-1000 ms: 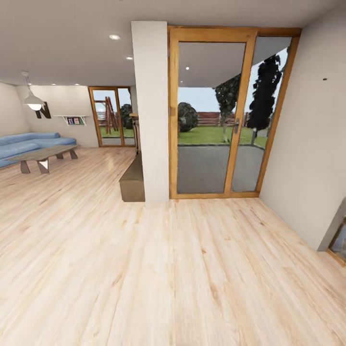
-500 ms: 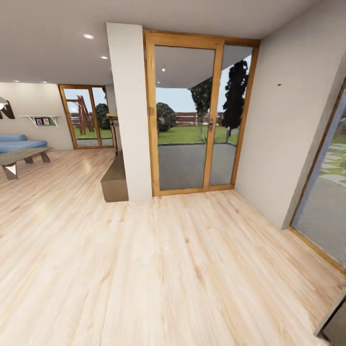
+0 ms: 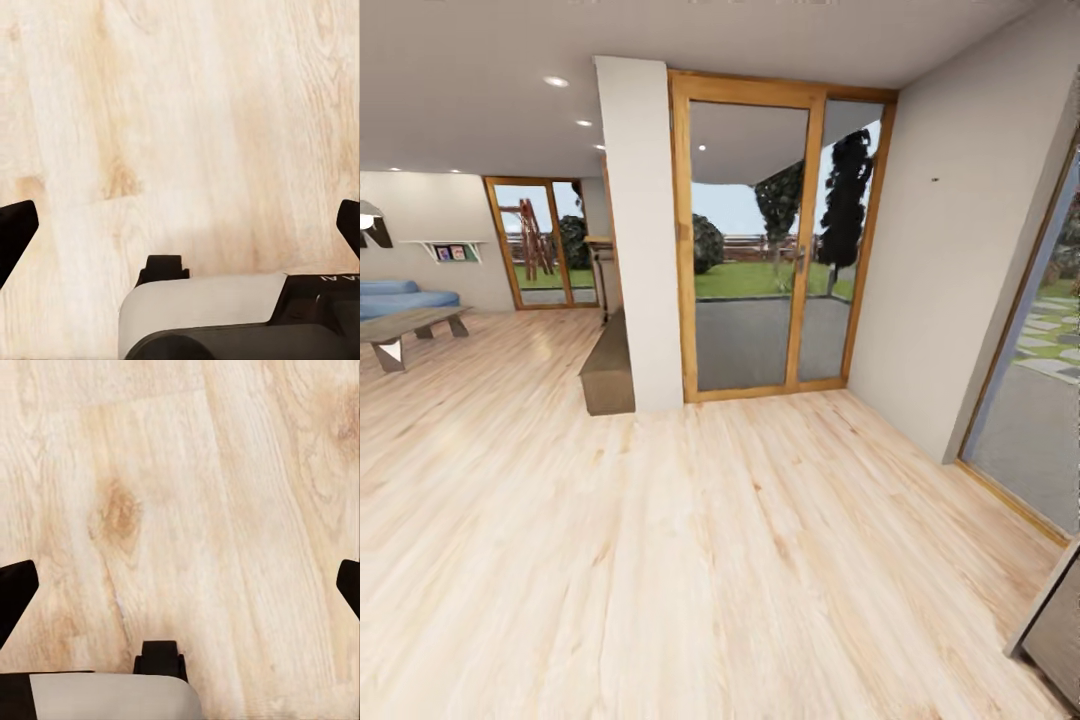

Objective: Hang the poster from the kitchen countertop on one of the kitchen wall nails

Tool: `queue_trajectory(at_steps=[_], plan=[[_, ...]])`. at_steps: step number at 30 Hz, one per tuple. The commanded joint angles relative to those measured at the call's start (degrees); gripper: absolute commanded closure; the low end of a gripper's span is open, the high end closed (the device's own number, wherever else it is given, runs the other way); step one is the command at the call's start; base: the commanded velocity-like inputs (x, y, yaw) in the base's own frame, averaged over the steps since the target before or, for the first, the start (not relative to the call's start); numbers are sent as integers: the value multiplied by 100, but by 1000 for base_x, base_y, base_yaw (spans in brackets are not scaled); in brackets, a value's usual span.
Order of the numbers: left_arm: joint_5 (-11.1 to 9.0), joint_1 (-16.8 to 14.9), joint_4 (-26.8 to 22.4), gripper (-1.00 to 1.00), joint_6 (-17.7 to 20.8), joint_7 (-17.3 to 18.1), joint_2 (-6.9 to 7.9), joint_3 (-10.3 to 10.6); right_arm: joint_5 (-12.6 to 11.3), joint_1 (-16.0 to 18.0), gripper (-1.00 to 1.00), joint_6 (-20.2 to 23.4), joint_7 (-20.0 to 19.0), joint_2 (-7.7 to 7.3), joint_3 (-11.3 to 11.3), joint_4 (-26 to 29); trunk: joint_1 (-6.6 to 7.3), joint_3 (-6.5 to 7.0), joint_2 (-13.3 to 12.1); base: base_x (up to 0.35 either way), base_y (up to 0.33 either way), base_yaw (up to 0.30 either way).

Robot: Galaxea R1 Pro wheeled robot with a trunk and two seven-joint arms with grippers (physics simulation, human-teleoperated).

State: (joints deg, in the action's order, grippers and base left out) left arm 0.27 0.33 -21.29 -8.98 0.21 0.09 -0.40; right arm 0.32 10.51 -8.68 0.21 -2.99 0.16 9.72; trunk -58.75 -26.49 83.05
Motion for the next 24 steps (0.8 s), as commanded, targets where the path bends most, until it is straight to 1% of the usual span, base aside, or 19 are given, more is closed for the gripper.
queue_trajectory(at_steps=[1, 6, 11, 14, 24], plan=[[2, 2, -6, -100, -8, 1, 0, -4, 3, 3, -100, -20, 3, 0, 2, -5, 3, -4, 3, -246, 216, -70], [2, 2, -7, -100, -9, -1, 0, -4, 3, 3, -100, -20, 4, 0, 0, -5, 3, -4, 3, -208, 237, -170], [5, 2, -4, -100, -14, 1, 0, -4, 3, 3, -100, -20, 1, 0, 0, -5, 3, -4, 3, -83, 214, -261], [7, 2, 0, -100, -15, -1, 0, -4, 3, 3, -100, -20, -1, 0, 0, -5, 3, -4, 3, -28, 87, -287], [9, 2, 17, -100, -24, -2, 0, -4, 3, 3, -100, -20, -3, 0, 0, -5, 3, -4, 3, -3, 9, -299]])
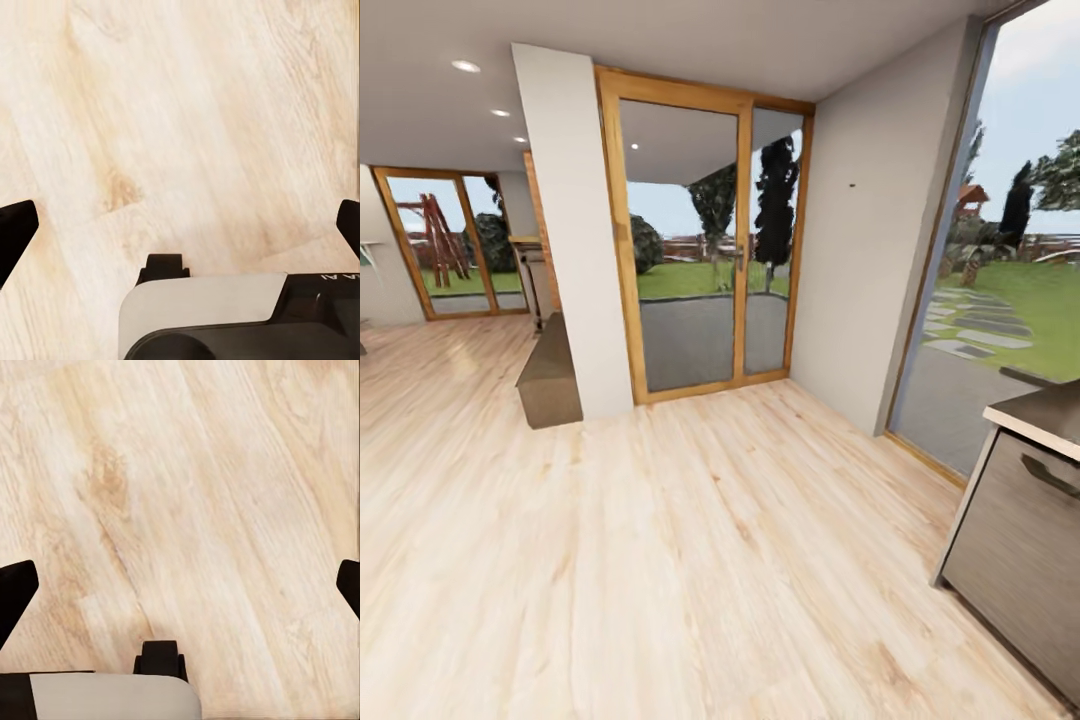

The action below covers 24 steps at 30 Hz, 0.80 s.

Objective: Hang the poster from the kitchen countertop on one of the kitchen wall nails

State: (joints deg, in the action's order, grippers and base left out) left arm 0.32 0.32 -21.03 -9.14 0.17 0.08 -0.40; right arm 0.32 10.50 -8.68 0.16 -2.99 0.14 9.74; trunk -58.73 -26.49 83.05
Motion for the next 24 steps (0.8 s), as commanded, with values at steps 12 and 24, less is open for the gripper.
queue_trajectory(at_steps=[12, 24], plan=[[4, 3, -6, -100, -9, 1, 0, 3, 3, 5, -100, -20, 2, 0, 2, -7, 0, -5, 3, 0, 0, -300], [4, 3, -6, -100, -9, 1, 0, 5, 3, 5, -100, -20, 2, 0, 0, -7, 0, -5, 3, 0, 0, -300]])
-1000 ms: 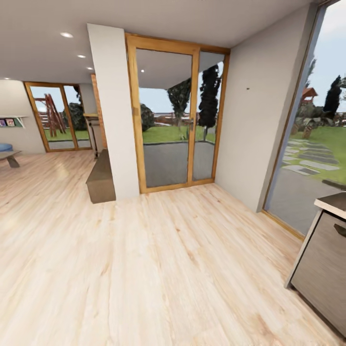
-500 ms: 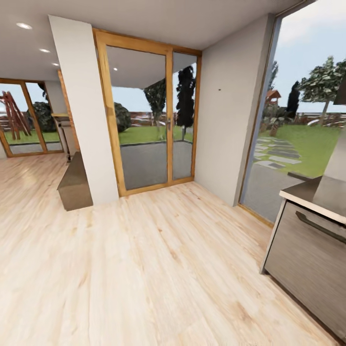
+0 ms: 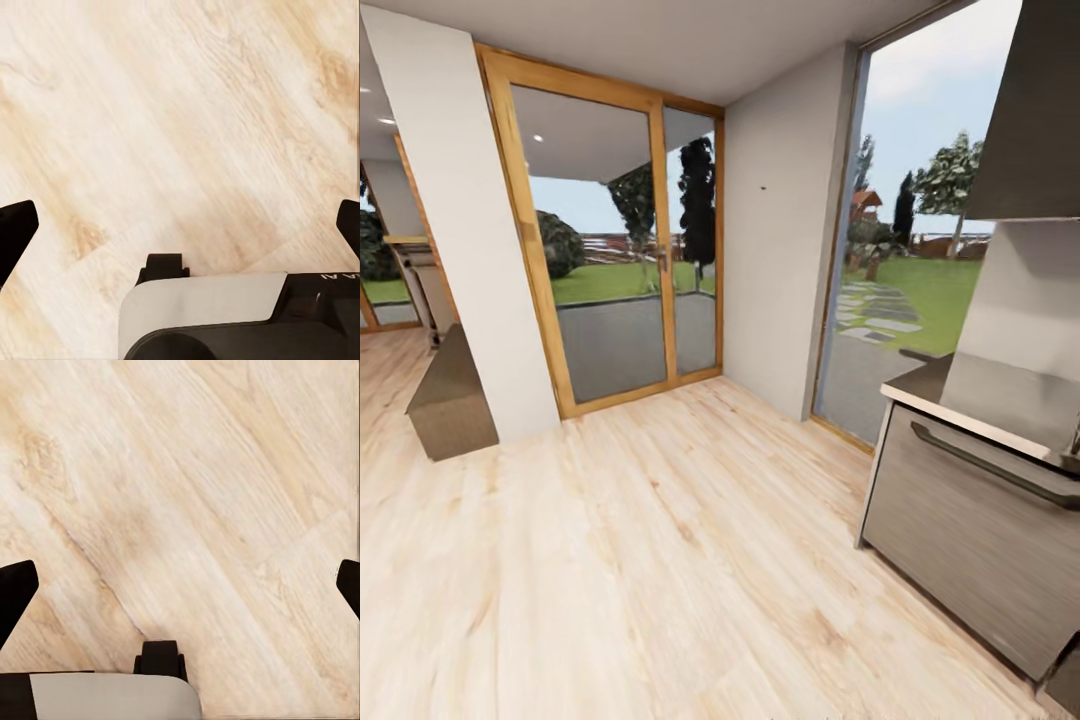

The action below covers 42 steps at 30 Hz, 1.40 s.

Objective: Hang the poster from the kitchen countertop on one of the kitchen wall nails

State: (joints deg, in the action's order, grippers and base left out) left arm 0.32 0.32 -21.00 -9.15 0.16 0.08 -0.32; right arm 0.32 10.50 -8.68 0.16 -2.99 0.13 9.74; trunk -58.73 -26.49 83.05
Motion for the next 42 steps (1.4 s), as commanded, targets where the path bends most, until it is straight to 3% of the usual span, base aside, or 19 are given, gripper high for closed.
queue_trajectory(at_steps=[1, 42], plan=[[3, 3, -9, -100, -8, 2, 0, -3, 3, 5, -100, -20, 2, 0, -1, -7, 0, -5, 3, 0, 0, -300], [7, 3, -9, -100, 1, 2, 0, 6, 3, 5, -100, -20, 2, 0, 1, -7, 0, -5, 3, 0, 0, -263]])
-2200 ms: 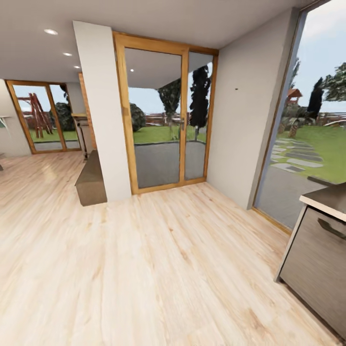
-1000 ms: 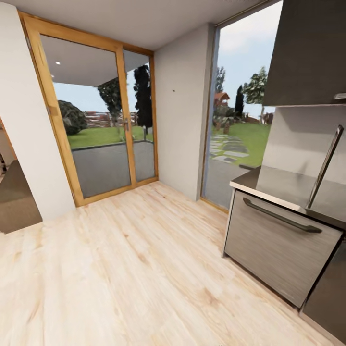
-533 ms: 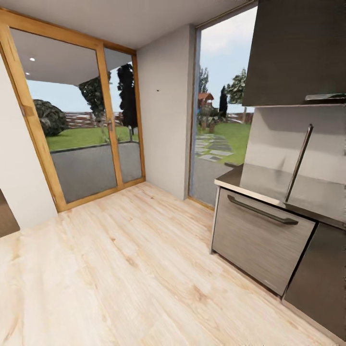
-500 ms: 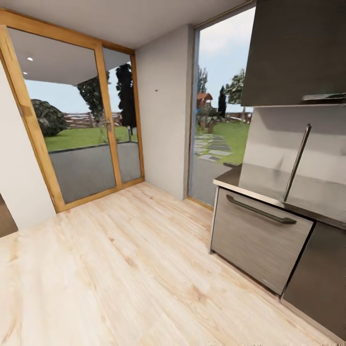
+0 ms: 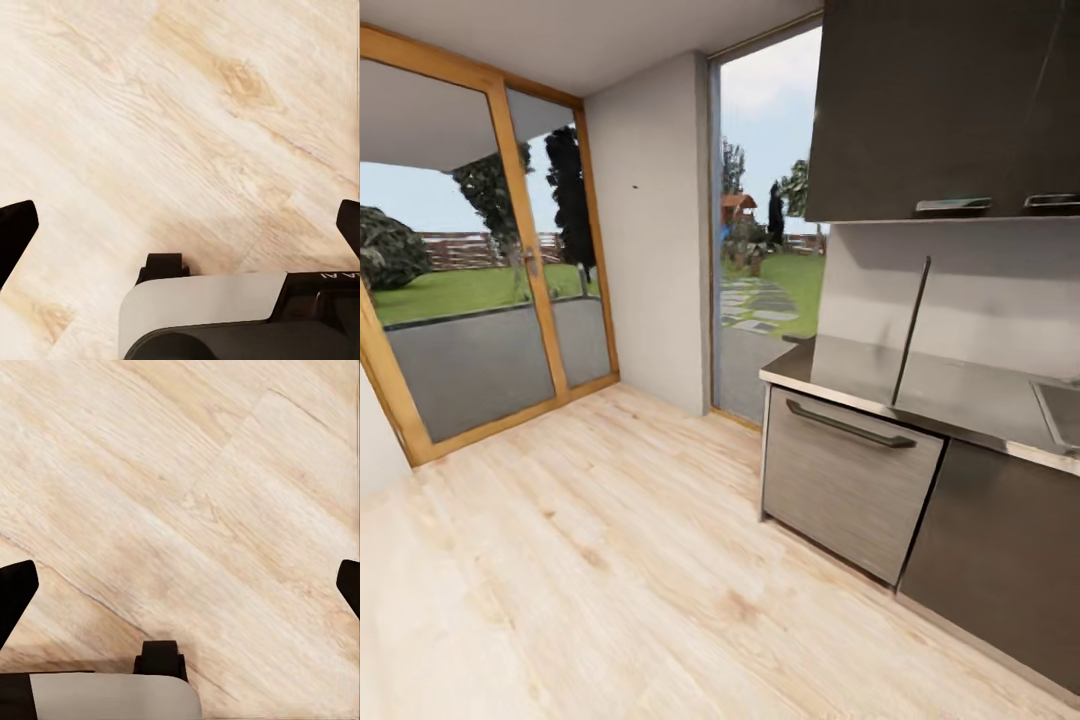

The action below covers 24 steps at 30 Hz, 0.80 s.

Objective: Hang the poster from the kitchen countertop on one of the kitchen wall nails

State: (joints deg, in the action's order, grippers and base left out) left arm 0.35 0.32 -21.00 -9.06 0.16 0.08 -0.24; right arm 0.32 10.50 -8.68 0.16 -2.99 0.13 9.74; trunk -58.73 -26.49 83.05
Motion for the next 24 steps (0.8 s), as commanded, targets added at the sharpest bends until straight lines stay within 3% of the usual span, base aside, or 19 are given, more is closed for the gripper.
queue_trajectory(at_steps=[1, 13, 24], plan=[[3, 3, -9, -100, -8, 2, 1, -2, 3, 5, -100, -20, 2, 0, 3, -7, 0, -5, 3, 0, 0, -299], [4, 3, -11, -100, -8, 2, 1, -2, 3, 5, -100, -20, 7, 0, 3, -7, 0, -4, 3, 8, 0, -252], [8, 3, -18, -100, -8, 2, 1, -2, 3, 5, -100, -20, 3, 0, -2, -7, 0, -3, 3, 267, -20, -204]])
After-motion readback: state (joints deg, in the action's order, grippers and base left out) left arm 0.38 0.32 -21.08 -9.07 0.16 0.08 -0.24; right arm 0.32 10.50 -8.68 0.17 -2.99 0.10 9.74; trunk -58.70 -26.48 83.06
